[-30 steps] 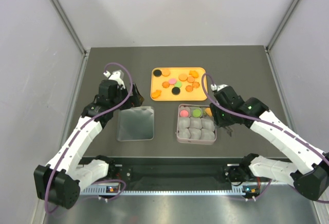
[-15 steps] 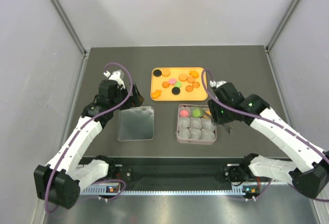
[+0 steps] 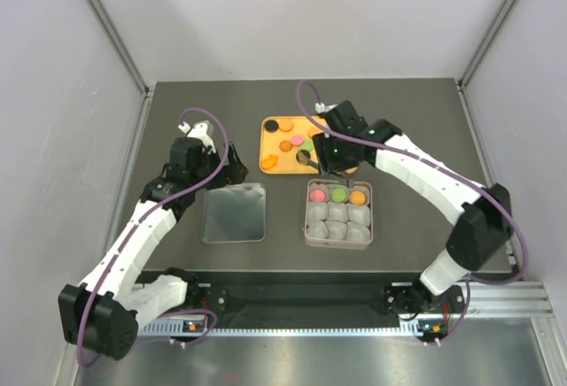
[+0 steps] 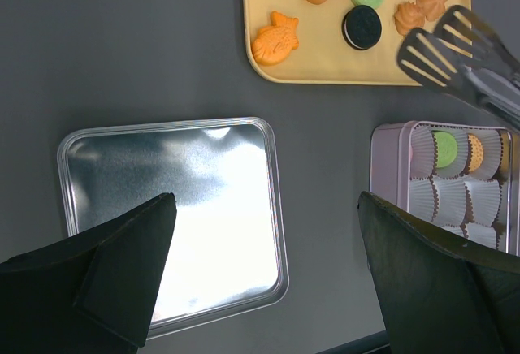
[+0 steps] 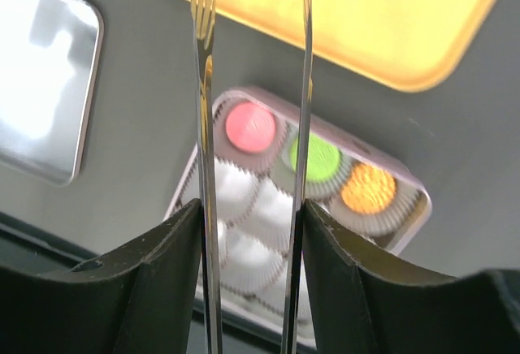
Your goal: Pack the cookies
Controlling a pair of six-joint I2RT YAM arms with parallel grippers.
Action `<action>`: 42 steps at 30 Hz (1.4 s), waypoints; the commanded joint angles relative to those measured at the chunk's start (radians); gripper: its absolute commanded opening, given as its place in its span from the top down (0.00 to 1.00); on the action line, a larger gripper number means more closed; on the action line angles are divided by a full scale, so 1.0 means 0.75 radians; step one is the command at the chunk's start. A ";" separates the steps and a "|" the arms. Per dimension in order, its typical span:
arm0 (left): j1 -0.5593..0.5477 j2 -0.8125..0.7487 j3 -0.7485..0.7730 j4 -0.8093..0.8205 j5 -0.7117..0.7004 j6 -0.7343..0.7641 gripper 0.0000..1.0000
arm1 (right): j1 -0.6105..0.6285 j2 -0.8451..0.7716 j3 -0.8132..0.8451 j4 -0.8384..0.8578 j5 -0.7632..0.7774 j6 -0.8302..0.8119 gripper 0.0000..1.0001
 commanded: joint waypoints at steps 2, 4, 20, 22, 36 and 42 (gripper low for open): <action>0.005 -0.019 0.010 0.029 -0.008 0.010 0.02 | -0.002 0.121 0.154 0.114 -0.018 -0.005 0.50; 0.005 -0.019 0.010 0.029 -0.010 0.010 0.02 | 0.002 0.183 0.167 0.118 -0.005 -0.001 0.50; 0.005 -0.021 0.010 0.027 -0.006 0.010 0.02 | 0.006 0.349 0.208 0.159 0.050 0.007 0.48; 0.007 -0.023 0.010 0.027 -0.008 0.010 0.02 | 0.006 0.371 0.220 0.159 0.060 0.007 0.48; 0.005 -0.019 0.010 0.029 -0.006 0.010 0.02 | -0.012 0.390 0.202 0.157 0.058 0.017 0.59; 0.005 -0.021 0.010 0.027 -0.008 0.010 0.02 | -0.041 0.347 0.199 0.159 0.017 0.011 0.64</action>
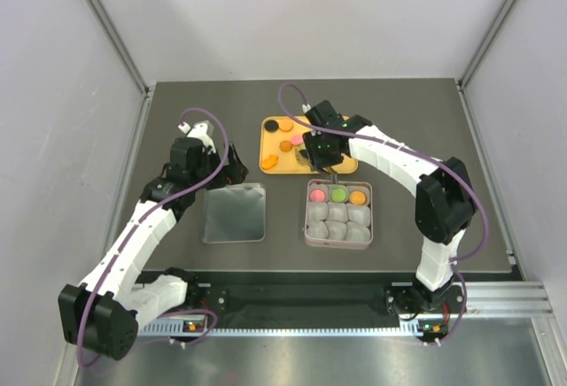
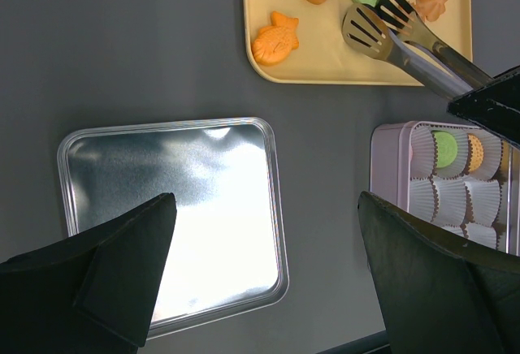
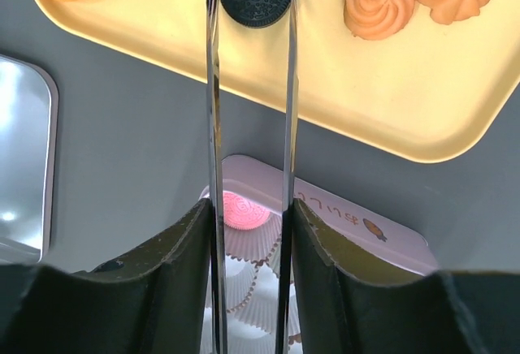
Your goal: Pack the cookies
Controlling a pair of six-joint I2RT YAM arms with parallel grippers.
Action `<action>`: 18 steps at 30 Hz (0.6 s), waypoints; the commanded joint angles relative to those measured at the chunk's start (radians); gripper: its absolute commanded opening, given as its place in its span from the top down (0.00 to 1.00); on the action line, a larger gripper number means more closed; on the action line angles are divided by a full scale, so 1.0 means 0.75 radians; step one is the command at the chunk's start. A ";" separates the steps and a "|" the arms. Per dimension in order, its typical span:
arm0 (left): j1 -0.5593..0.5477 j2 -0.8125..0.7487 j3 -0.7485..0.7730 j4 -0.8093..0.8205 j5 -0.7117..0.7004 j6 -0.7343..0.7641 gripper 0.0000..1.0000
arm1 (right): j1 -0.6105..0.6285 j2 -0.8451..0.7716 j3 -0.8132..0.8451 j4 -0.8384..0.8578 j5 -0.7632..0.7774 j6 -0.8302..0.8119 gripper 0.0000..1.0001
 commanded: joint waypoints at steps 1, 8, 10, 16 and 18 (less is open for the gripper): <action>0.005 -0.019 0.010 0.027 -0.006 0.010 0.02 | -0.031 -0.061 0.054 0.039 -0.024 0.001 0.64; 0.005 -0.023 0.010 0.029 -0.012 0.010 0.02 | -0.066 -0.155 0.054 0.025 -0.034 -0.013 0.65; 0.005 -0.021 0.010 0.027 -0.012 0.010 0.02 | -0.072 -0.192 0.044 0.025 -0.038 -0.013 0.65; 0.005 -0.019 0.012 0.027 -0.008 0.010 0.02 | -0.081 -0.290 0.021 0.006 -0.045 -0.019 0.65; 0.005 -0.019 0.010 0.029 -0.006 0.010 0.02 | -0.085 -0.319 0.009 -0.006 -0.047 -0.024 0.65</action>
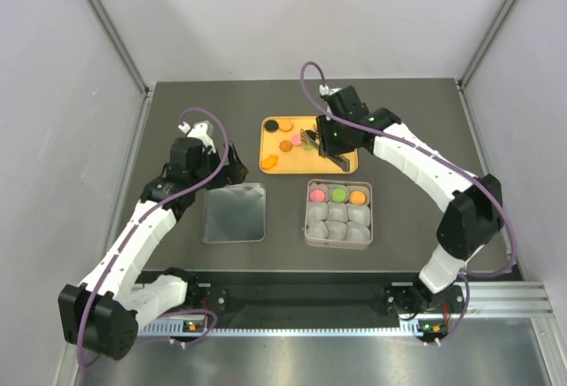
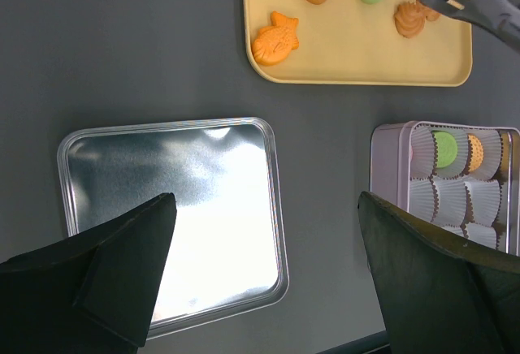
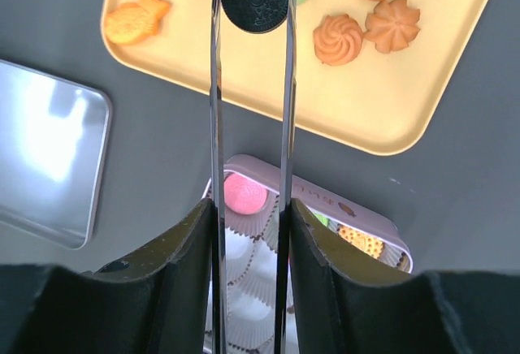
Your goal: Pack the cookies
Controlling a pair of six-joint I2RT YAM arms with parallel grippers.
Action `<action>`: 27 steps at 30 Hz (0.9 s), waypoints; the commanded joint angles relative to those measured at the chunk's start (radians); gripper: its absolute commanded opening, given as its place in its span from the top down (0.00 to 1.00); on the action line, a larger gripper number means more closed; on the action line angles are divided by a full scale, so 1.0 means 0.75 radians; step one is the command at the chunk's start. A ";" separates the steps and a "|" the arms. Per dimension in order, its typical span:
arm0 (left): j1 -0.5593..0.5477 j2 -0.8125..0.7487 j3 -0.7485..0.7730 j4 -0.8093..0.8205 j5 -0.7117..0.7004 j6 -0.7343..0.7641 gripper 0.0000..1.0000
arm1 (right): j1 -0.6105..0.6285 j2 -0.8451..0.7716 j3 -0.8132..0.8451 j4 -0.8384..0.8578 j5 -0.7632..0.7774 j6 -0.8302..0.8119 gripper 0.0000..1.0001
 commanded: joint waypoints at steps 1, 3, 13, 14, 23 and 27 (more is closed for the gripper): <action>0.005 -0.017 0.010 0.029 -0.006 0.008 0.02 | -0.011 -0.138 -0.003 0.001 -0.005 -0.018 0.65; 0.005 -0.019 0.010 0.029 -0.004 0.008 0.02 | -0.013 -0.167 -0.015 -0.012 -0.007 -0.017 0.65; 0.005 -0.017 0.008 0.031 0.006 0.008 0.02 | -0.013 -0.467 -0.228 -0.091 -0.075 -0.026 0.64; 0.005 -0.017 0.008 0.033 0.006 0.008 0.02 | -0.015 -0.496 -0.246 -0.104 -0.077 -0.030 0.65; 0.005 -0.013 0.010 0.033 0.008 0.008 0.02 | 0.013 -0.750 -0.512 -0.200 -0.259 -0.020 0.64; 0.005 -0.009 0.008 0.031 0.006 0.006 0.02 | 0.042 -0.787 -0.602 -0.190 -0.277 -0.003 0.64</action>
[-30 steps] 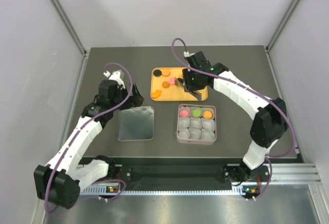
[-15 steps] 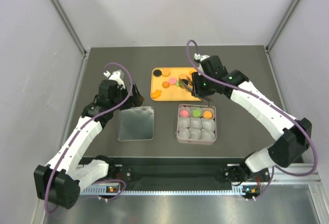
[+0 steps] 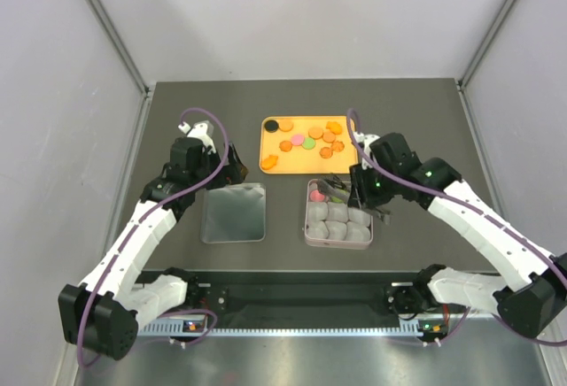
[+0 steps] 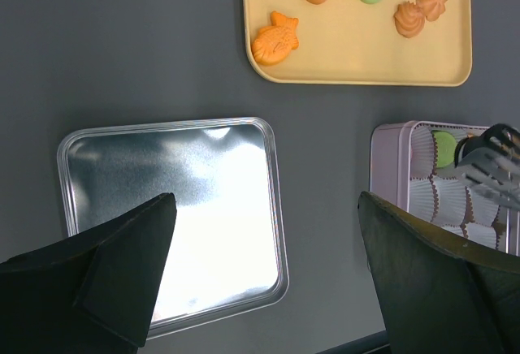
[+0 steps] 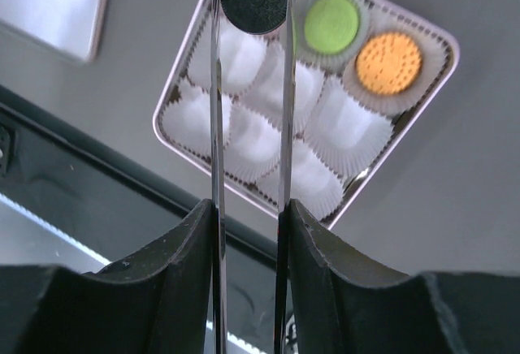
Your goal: Pack the cookies
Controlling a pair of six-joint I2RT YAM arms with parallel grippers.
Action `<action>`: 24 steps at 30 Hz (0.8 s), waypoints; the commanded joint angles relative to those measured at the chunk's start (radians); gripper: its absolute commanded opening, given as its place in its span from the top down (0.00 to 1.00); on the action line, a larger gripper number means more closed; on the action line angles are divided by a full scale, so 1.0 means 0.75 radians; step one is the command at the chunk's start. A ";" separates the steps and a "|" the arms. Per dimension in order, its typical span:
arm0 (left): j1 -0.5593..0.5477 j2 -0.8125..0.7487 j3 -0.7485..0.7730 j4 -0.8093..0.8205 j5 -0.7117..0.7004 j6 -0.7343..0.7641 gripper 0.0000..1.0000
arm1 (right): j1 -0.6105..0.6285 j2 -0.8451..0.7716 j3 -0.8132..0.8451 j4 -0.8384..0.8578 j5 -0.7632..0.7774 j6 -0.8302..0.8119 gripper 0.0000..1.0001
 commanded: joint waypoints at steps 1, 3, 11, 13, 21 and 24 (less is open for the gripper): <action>0.005 -0.009 0.008 0.031 0.003 0.007 0.02 | 0.032 -0.043 -0.045 0.030 -0.060 0.019 0.64; 0.005 -0.009 0.008 0.033 0.001 0.007 0.02 | 0.056 -0.045 -0.067 0.050 -0.070 0.029 0.64; 0.005 -0.003 0.008 0.031 0.001 0.009 0.02 | 0.177 -0.025 -0.092 0.083 -0.041 0.087 0.63; 0.005 -0.003 0.008 0.029 -0.001 0.007 0.02 | 0.187 -0.025 -0.114 0.087 -0.035 0.091 0.63; 0.005 -0.005 0.008 0.029 0.005 0.007 0.02 | 0.201 -0.023 -0.151 0.113 -0.031 0.113 0.61; 0.005 -0.005 0.008 0.029 0.005 0.007 0.02 | 0.208 -0.018 -0.151 0.115 -0.031 0.115 0.57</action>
